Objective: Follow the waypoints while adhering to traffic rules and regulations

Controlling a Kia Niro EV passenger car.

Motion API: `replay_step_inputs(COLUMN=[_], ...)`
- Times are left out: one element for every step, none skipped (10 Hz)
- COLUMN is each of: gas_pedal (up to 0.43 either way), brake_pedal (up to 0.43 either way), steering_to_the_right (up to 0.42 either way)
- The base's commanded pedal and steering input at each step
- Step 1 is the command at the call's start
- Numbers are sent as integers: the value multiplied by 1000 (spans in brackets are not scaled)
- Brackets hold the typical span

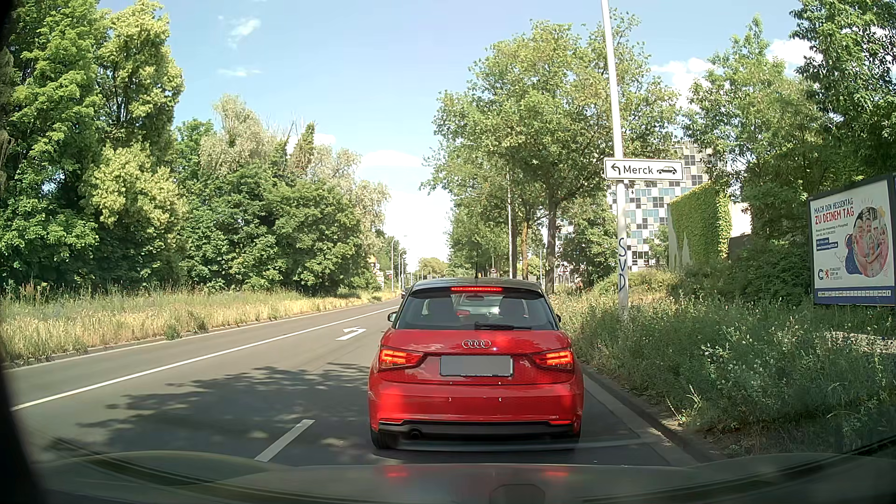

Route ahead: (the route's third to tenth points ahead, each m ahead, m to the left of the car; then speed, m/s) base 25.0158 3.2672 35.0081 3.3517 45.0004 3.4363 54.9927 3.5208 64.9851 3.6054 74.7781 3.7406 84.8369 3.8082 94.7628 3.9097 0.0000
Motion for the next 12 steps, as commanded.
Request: replay_step_inputs(gas_pedal=[0,0,0,0,0,0,0,0,0,0,0,0], brake_pedal=[293,293,293,299,293,293,293,293,293,293,293,293], steering_to_the_right=[5,5,5,5,5,5,5,5,5,4,2,0])
